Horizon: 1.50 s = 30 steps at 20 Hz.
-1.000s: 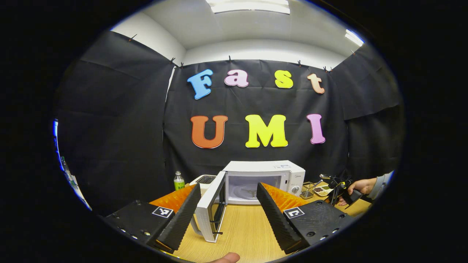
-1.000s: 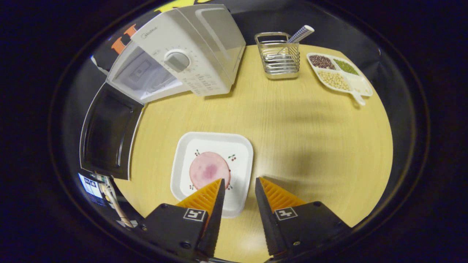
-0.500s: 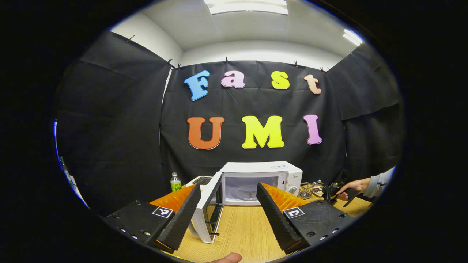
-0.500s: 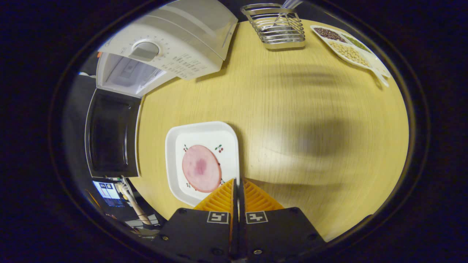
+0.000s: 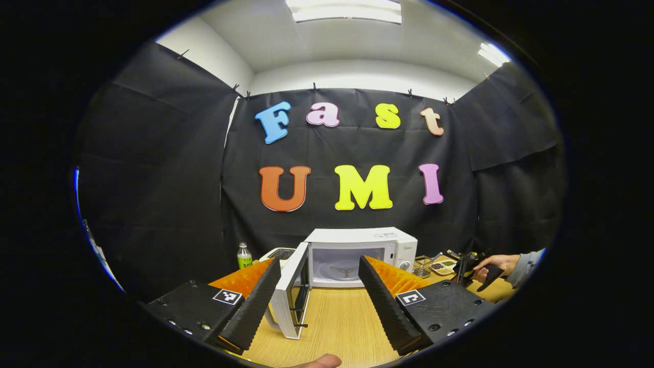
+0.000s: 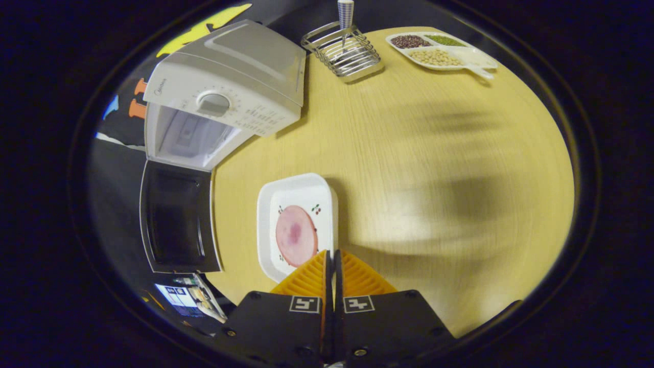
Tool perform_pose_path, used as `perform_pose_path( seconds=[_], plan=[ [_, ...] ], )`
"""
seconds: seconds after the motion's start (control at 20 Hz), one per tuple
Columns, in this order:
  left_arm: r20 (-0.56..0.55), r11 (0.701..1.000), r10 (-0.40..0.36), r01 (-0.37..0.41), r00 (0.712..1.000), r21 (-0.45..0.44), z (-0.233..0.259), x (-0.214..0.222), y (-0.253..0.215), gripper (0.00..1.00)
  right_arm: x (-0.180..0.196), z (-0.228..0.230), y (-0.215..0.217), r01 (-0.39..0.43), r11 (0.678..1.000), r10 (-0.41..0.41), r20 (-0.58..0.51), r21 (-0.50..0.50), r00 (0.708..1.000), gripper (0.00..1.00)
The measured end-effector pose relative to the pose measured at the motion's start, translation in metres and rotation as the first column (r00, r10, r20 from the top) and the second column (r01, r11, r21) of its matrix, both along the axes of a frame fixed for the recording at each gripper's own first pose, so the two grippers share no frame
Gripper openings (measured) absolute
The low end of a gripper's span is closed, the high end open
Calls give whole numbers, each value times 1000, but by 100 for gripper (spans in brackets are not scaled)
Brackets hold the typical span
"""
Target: Open the microwave oven with the left hand, put the food in, and close the microwave oven.
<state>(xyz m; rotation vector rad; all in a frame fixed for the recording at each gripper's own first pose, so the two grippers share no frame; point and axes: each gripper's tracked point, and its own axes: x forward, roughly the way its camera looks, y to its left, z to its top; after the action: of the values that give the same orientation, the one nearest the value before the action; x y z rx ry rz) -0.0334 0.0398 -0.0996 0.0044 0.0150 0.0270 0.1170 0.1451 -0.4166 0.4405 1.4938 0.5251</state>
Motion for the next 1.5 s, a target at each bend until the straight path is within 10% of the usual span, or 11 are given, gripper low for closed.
perform_pose_path(
  seconds=[0.8,1.2,1.5],
  plan=[
    [-47,999,7,-9,999,-49,-23,1,48,94,-35,71,158,277,938,-286,10,209,958,4],
    [-85,999,7,-11,996,-47,-44,3,71,94,13,72,242,476,837,-509,67,269,858,4],
    [-98,999,-2,-2,995,-39,-59,9,79,94,74,73,288,643,679,-714,115,353,691,4]
  ],
)
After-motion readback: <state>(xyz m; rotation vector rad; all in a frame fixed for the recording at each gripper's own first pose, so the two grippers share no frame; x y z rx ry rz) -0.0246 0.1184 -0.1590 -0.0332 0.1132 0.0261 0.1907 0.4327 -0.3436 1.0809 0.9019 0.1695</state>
